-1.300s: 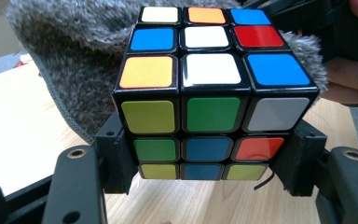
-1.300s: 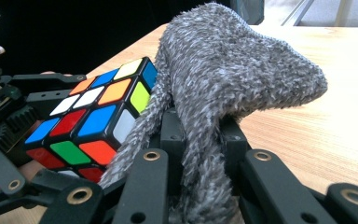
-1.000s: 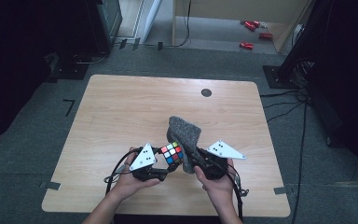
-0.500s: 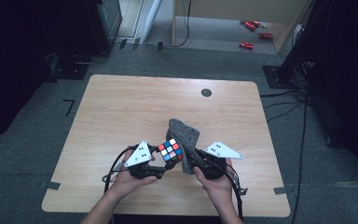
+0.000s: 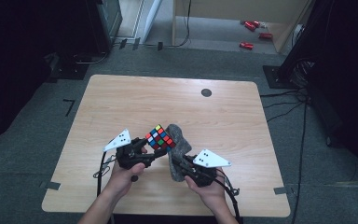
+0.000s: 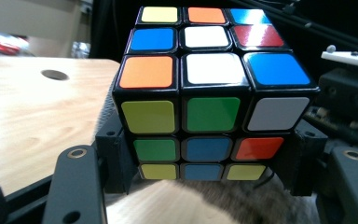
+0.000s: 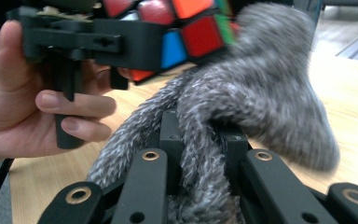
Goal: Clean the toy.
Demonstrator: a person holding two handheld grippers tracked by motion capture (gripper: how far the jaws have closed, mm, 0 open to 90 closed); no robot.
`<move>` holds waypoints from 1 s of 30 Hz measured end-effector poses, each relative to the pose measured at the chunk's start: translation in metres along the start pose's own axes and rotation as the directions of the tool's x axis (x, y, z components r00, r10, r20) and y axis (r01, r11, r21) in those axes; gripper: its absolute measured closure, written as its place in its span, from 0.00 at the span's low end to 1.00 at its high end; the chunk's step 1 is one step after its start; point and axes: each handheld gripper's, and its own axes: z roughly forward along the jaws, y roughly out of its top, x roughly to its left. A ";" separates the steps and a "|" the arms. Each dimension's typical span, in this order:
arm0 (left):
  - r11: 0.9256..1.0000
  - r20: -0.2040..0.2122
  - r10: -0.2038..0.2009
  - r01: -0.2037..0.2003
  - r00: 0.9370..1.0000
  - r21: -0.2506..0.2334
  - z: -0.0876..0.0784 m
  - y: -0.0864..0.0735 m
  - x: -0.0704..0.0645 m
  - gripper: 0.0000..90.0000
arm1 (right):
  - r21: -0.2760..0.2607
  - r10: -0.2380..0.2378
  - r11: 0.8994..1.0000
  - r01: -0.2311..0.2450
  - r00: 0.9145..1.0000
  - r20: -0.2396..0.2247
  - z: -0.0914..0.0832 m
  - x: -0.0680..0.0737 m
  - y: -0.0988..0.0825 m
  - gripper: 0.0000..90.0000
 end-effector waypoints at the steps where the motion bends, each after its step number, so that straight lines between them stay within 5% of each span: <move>1: 1.000 0.007 -0.003 0.003 1.000 0.004 0.001 -0.001 0.000 0.39 | 0.003 -0.019 1.000 0.019 1.000 -0.004 0.002 0.003 -0.001 0.86; 7: 1.000 0.028 -0.017 0.017 0.999 0.021 0.005 -0.002 -0.001 0.39 | 0.036 -0.104 0.994 0.104 0.995 -0.001 0.009 0.014 -0.008 0.86; 12: 0.999 0.037 -0.038 0.038 0.999 0.013 0.002 -0.001 0.003 0.39 | -0.026 -0.058 0.998 0.059 0.997 0.044 -0.003 0.000 -0.002 0.86; 14: 0.999 0.049 -0.048 0.048 0.998 0.009 0.003 -0.001 0.002 0.39 | -0.051 -0.062 0.997 0.063 0.998 0.018 -0.005 0.000 -0.003 0.85; 21: 0.999 0.037 -0.043 0.043 0.998 0.020 0.004 -0.002 0.001 0.39 | 0.015 -0.186 0.982 0.186 0.982 -0.026 0.010 0.023 -0.009 0.85; 24: 0.999 0.041 -0.045 0.045 0.998 0.018 0.003 -0.002 0.002 0.39 | 0.004 -0.149 0.989 0.149 0.989 0.004 0.006 0.015 -0.006 0.84; 27: 0.999 0.040 -0.047 0.046 0.998 0.024 0.005 -0.003 0.001 0.39 | -0.028 -0.048 0.998 0.049 0.998 0.038 0.002 0.001 -0.004 0.84; 30: 0.998 0.038 -0.045 0.043 0.998 0.040 0.007 -0.004 0.001 0.39 | -0.006 -0.061 0.998 0.062 0.998 0.017 0.007 0.007 -0.008 0.84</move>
